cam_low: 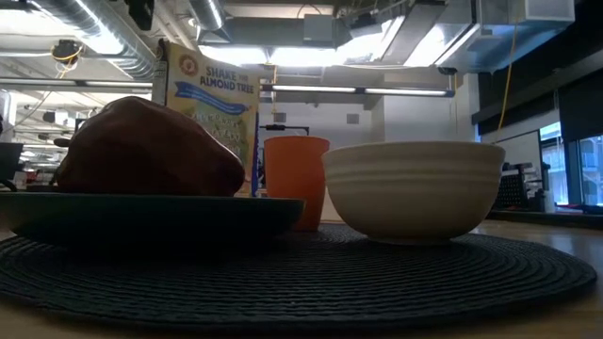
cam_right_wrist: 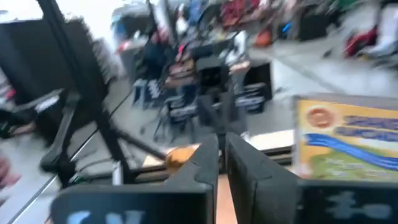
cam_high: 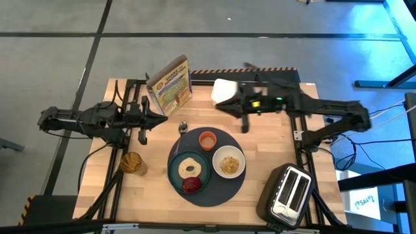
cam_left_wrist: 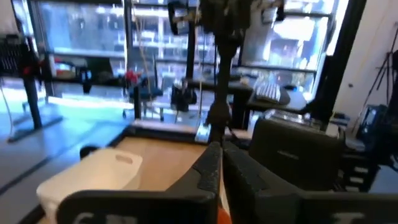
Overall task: Arrange a breakfast setting
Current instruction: Return to Home Position
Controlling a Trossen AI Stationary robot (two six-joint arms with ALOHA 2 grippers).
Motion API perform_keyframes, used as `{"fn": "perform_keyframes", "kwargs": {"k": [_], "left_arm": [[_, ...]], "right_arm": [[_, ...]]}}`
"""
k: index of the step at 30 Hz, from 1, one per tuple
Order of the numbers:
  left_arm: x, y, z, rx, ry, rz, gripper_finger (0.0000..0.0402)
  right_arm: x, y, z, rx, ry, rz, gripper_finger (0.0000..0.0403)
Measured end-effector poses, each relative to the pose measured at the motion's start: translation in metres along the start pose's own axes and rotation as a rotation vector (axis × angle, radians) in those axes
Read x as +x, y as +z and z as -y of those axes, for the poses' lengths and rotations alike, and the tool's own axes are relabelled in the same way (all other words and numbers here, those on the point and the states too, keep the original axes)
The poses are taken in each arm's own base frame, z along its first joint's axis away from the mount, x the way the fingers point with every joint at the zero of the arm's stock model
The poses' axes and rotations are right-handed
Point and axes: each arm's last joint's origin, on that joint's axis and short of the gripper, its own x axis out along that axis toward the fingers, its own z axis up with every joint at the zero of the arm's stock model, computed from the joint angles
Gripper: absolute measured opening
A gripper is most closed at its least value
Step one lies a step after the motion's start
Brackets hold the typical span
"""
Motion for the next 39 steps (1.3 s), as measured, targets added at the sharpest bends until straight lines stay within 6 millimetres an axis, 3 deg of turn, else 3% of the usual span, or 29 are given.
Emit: {"fn": "perform_keyframes", "kwargs": {"k": [6,9,13,16,24,29,39], "left_arm": [[0.014,-0.024,0.0,0.066,0.003,0.016,0.0007],[0.014,-0.024,0.0,0.092,0.002,0.02,0.0006],[0.006,-0.022,-0.001,0.128,-0.008,0.023,0.0002],[-0.004,-0.022,-0.002,0.135,-0.013,0.021,0.0001],[-0.014,-0.059,-0.007,0.109,-0.004,-0.032,0.0001],[-0.02,-0.063,-0.01,0.138,0.029,-0.02,0.0001],[-0.038,-0.06,-0.014,0.181,0.054,0.02,0.0001]], "right_arm": [[-0.042,-0.032,0.003,-0.036,-0.069,0.08,0.0003],[-0.052,-0.046,0.007,-0.014,-0.149,0.014,0.001],[-0.063,-0.058,0.007,-0.016,-0.158,-0.102,0.0014],[-0.077,-0.055,0.004,-0.116,-0.139,-0.067,0.0004],[-0.106,-0.083,0.003,-0.243,-0.05,0.056,0.0001],[-0.116,-0.107,0.005,-0.238,-0.003,0.117,0.0001],[-0.127,-0.141,0.01,-0.246,-0.008,0.075,0.0]]}}
